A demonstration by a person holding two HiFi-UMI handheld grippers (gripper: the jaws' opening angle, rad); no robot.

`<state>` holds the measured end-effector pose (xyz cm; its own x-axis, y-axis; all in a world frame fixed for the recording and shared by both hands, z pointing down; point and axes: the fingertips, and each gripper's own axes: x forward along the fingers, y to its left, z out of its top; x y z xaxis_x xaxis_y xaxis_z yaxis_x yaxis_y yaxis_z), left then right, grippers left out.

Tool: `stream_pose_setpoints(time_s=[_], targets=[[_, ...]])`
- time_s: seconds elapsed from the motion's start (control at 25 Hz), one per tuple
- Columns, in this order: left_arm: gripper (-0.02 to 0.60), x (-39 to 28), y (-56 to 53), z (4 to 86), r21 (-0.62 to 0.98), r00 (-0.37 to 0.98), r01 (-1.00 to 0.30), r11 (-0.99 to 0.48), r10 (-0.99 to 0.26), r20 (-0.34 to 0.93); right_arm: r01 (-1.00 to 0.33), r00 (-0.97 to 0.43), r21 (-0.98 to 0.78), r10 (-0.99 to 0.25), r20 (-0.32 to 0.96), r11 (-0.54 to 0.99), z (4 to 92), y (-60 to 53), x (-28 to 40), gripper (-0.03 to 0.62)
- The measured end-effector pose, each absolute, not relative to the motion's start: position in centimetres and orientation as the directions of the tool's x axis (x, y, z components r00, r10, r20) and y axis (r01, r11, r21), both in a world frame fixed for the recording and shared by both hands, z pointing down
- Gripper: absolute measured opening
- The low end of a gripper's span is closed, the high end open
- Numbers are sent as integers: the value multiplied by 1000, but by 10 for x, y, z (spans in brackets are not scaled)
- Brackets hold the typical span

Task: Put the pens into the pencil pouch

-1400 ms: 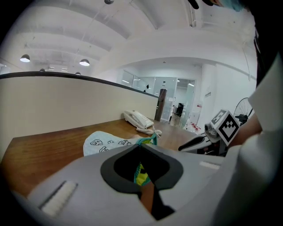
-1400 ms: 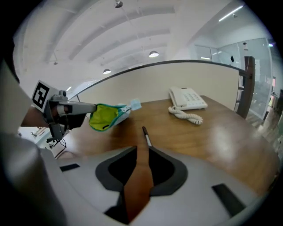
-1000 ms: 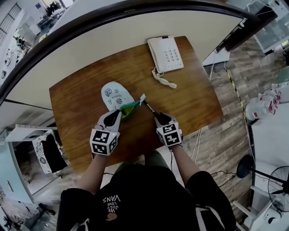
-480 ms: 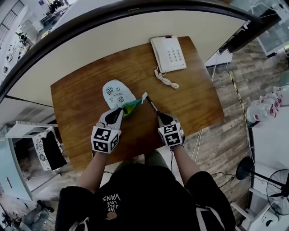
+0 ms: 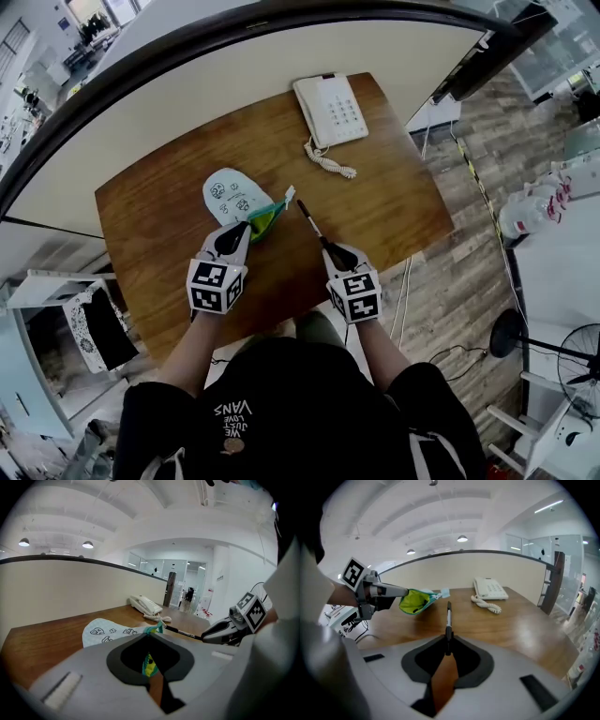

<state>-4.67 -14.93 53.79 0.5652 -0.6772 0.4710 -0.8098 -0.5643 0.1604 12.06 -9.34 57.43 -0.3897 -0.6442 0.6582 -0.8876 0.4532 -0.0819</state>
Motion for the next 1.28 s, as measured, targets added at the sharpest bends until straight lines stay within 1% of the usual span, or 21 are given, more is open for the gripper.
stream_pose_setpoints(time_s=[0.32,0.52,0.88,1.28], targets=[[21,-29,-151,535,172,610,-776,-607,-651,451,-853,-441,-75,-639,630,516,546,-60,97,66],[21,-15,-145,535,169,644,-743,-648,-621,447,-838,-455,-75,-616,643,541,548,-51,83,66],[23,6,-127,537,166,682,-696,-699,-571,456,-814,-461,-57,-584,668,578,560,-74,68,66],[21,19,-121,538,182,698,-680,-710,-553,455,-798,-478,-85,-539,694,597,579,-109,53,66]])
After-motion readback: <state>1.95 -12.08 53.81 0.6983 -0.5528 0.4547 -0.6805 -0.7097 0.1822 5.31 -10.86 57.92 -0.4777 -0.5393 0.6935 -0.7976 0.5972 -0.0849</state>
